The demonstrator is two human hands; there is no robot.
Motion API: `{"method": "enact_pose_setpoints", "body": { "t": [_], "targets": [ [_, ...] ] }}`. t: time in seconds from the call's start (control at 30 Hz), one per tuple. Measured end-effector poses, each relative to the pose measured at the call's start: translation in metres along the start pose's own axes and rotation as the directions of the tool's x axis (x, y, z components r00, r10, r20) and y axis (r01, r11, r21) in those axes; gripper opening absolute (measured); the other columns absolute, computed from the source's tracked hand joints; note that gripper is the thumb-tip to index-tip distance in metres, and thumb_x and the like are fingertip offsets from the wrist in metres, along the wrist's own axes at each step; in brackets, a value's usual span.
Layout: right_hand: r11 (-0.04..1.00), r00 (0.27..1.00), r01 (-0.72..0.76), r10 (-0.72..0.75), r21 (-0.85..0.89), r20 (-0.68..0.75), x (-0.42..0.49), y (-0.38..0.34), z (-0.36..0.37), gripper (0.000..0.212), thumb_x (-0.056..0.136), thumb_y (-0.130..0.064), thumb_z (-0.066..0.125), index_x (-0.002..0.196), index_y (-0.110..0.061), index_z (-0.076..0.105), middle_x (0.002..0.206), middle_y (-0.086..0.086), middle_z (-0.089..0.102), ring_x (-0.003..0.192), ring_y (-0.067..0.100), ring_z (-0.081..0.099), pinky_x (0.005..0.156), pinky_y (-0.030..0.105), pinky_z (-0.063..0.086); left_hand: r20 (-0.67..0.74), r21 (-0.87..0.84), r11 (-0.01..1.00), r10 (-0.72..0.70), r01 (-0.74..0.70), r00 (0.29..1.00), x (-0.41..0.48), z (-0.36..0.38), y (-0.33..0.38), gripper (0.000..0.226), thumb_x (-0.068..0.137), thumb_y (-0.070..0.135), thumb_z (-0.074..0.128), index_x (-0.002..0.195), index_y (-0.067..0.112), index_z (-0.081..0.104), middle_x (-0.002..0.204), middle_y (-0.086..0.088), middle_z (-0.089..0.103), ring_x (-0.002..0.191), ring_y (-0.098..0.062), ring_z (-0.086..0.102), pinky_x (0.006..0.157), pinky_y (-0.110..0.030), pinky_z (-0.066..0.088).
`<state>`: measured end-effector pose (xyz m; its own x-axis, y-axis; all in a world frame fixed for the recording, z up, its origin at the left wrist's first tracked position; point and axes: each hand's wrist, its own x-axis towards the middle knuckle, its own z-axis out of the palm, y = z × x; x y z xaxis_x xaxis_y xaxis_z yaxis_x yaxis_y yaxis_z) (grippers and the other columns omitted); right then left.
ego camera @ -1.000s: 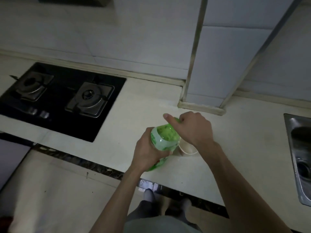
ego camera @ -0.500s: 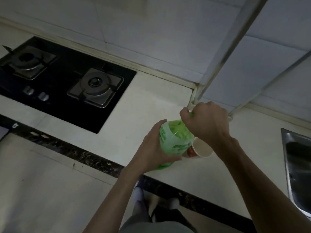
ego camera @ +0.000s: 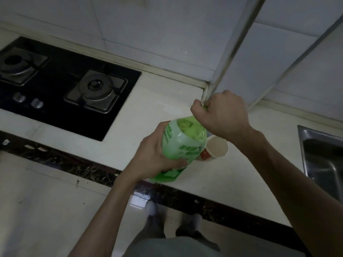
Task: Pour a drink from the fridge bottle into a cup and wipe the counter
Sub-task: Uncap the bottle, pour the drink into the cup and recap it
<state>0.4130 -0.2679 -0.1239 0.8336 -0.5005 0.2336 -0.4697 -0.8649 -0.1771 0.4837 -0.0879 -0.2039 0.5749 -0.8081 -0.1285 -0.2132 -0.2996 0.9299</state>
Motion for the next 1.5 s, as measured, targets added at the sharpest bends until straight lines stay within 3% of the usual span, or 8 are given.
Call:
{"method": "enact_pose_setpoints", "body": {
  "t": [0.23,0.53,0.73,0.9,1.07,1.17,1.33,1.5],
  "targets": [
    [0.973,0.983,0.112,-0.079,0.200,-0.165,-0.019,0.023,-0.015,0.051,0.081,-0.037,0.036,0.040,-0.016,0.015,0.034,-0.006,0.008,0.032,0.014,0.011,0.045,0.022,0.015,0.106,0.089,0.994,0.056,-0.065,0.993,0.002,-0.006,0.033,0.089,0.055,0.022,0.095,0.125,0.044,0.047,0.109,0.019,0.066,0.103,-0.001,0.064,0.086,-0.034,0.058],
    [0.877,0.889,0.428,-0.366,0.218,-0.273,-0.041,0.058,-0.033,0.057,0.095,-0.038,0.043,0.048,-0.006,0.049,0.040,0.003,0.038,0.034,0.024,0.035,0.040,0.029,0.033,0.501,-0.128,0.992,0.046,0.022,0.864,0.009,0.003,0.051,0.091,0.060,0.005,0.086,0.140,0.022,0.046,0.126,-0.007,0.065,0.115,-0.028,0.065,0.087,-0.040,0.057],
    [0.853,0.972,0.235,-0.214,0.466,-0.099,-0.058,0.079,-0.044,0.047,0.091,-0.052,0.047,0.086,-0.014,0.073,0.071,-0.010,0.056,0.066,-0.001,0.050,0.063,0.009,0.032,0.345,-0.027,1.000,0.020,-0.011,0.938,0.008,0.020,0.058,0.086,0.060,0.003,0.092,0.131,0.029,0.051,0.118,0.004,0.067,0.109,-0.016,0.067,0.087,-0.042,0.058],
    [0.758,0.964,0.195,-0.265,0.623,0.020,-0.062,0.092,-0.051,0.024,0.090,-0.037,0.057,0.103,-0.024,0.073,0.089,-0.002,0.055,0.088,0.015,0.054,0.079,0.034,0.045,0.322,0.024,1.000,-0.003,-0.005,0.947,0.010,0.026,0.058,0.090,0.057,0.010,0.094,0.132,0.033,0.050,0.119,0.006,0.066,0.111,-0.014,0.066,0.090,-0.045,0.057],
    [0.738,0.910,0.099,-0.338,0.668,0.239,-0.064,0.104,-0.059,0.037,0.089,-0.035,0.065,0.125,-0.032,0.062,0.112,-0.009,0.059,0.107,0.008,0.056,0.094,0.026,0.048,0.311,0.083,0.997,-0.024,-0.002,0.950,0.007,0.030,0.055,0.090,0.056,0.013,0.095,0.130,0.038,0.050,0.118,0.011,0.066,0.108,-0.011,0.066,0.088,-0.045,0.058],
    [0.772,0.955,-0.063,-0.137,0.633,0.262,-0.064,0.099,-0.055,0.051,0.079,-0.067,0.049,0.107,-0.029,0.069,0.096,-0.010,0.069,0.087,0.001,0.065,0.086,0.033,0.056,0.297,0.082,0.997,-0.021,-0.003,0.955,0.008,0.033,0.055,0.091,0.056,0.013,0.095,0.130,0.039,0.049,0.117,0.011,0.066,0.108,-0.010,0.066,0.088,-0.044,0.058],
    [0.843,0.955,-0.146,-0.017,0.518,0.296,-0.061,0.100,-0.051,0.048,0.084,-0.063,0.053,0.063,-0.022,0.067,0.051,-0.002,0.064,0.049,0.017,0.061,0.057,0.033,0.053,0.279,0.152,0.988,-0.034,-0.009,0.960,0.012,0.040,0.055,0.091,0.056,0.017,0.095,0.129,0.042,0.048,0.114,0.015,0.066,0.103,-0.004,0.066,0.085,-0.036,0.059],
    [0.883,0.917,-0.001,-0.187,0.469,0.354,-0.057,0.114,-0.048,0.032,0.094,-0.043,0.055,0.090,-0.020,0.077,0.067,-0.004,0.067,0.063,0.019,0.060,0.063,0.041,0.051,0.293,0.236,0.970,-0.015,-0.057,0.956,0.019,0.041,0.050,0.091,0.055,0.026,0.094,0.130,0.043,0.045,0.114,0.020,0.064,0.105,0.001,0.063,0.086,-0.032,0.057]
  ]
}}
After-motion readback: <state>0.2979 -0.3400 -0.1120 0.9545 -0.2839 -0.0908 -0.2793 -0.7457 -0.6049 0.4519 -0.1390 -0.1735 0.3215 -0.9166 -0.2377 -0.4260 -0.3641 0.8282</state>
